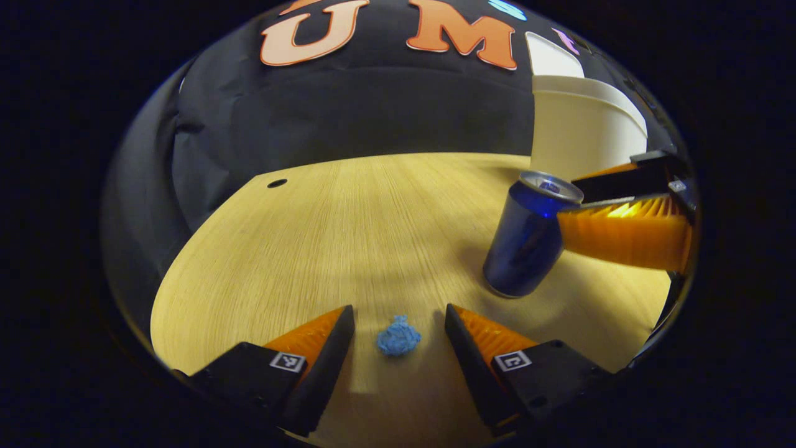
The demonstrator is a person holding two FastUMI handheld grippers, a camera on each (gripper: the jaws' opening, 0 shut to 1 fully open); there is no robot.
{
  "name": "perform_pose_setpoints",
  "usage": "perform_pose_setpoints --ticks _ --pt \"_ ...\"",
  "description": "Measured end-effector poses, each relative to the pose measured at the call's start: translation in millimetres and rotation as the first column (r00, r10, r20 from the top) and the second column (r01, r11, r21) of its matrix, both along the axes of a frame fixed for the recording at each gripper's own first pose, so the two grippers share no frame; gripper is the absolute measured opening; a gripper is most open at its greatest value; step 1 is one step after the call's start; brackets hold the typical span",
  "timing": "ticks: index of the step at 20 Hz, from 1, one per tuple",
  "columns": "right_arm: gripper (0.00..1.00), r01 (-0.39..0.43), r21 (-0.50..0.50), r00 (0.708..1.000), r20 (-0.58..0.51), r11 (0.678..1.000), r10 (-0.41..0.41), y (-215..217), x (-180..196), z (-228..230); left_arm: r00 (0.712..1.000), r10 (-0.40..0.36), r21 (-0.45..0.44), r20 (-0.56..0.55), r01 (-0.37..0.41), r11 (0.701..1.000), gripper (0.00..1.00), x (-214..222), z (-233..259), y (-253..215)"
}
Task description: Press the lid of the desktop garbage bin to open it, pick up the crumpled paper on the desktop and throw it into the bin, then pick up the pop can on the desktop and drop it into the bin, and finally close the garbage bin lid.
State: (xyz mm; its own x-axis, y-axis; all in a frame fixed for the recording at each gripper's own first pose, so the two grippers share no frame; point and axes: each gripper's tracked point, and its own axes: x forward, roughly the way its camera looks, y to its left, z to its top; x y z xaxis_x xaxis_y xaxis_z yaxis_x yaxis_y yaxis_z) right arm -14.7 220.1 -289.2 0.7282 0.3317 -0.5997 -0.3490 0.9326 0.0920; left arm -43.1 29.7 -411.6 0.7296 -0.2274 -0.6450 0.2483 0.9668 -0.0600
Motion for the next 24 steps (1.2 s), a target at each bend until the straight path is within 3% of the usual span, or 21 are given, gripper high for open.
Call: perform_pose_setpoints --ticks 2,3,6,7,8,9,16,18,19,20,24 --pt "0.99 0.003 0.001 1.000 -0.013 1.000 -0.003 1.5 1.4 -6.5 1.000 -0.013 0.011 0.005 0.013 1.000 0.79 3.1 4.3 -1.4" --pt "0.99 0.006 -0.004 1.000 -0.017 1.000 -0.006 0.2 2.2 -8.5 1.000 -0.012 0.018 -0.004 0.013 1.000 0.78 1.6 6.5 0.4" --pt "0.99 0.004 -0.009 1.000 -0.018 1.000 -0.004 4.9 7.2 -14.0 1.000 -0.008 0.034 -0.006 0.009 0.999 0.34 11.2 16.5 -0.2" --pt "0.99 0.005 -0.012 1.000 -0.017 1.000 -0.006 7.2 7.8 -16.3 1.000 -0.006 0.042 -0.004 0.006 0.999 0.34 15.9 22.6 1.2" --pt "0.99 0.007 -0.013 1.000 -0.013 1.000 -0.007 8.8 10.5 -17.4 1.000 -0.012 0.036 -0.018 0.013 0.999 0.21 19.0 27.3 0.0" --pt "0.99 0.008 -0.015 1.000 -0.009 1.000 -0.009 10.8 13.7 -19.5 1.000 -0.006 0.036 -0.018 0.006 0.999 0.20 7.1 16.1 9.1" --pt "0.99 0.034 -0.005 0.999 -0.016 0.999 -0.034 14.8 22.7 -32.3 0.996 0.033 0.033 0.083 -0.036 0.999 0.20 43.2 91.0 27.5" --pt "0.95 0.041 0.008 0.999 -0.018 0.999 -0.040 16.5 24.2 -31.2 0.993 0.035 0.030 0.116 -0.039 0.999 0.24 49.4 111.3 28.4" --pt "0.85 0.042 0.016 0.999 -0.024 0.999 -0.042 18.2 24.0 -32.2 0.990 0.038 0.025 0.134 -0.042 0.999 0.24 52.9 120.9 29.8" --pt "0.81 0.042 0.021 0.998 -0.038 0.999 -0.041 18.1 22.0 -31.6 0.988 0.045 0.024 0.144 -0.049 0.999 0.21 54.6 131.2 31.4" --pt "0.80 0.068 0.033 0.997 -0.027 0.997 -0.067 3.6 15.8 -11.0 0.975 0.058 0.000 0.215 -0.059 0.998 0.21 67.9 175.2 27.7"
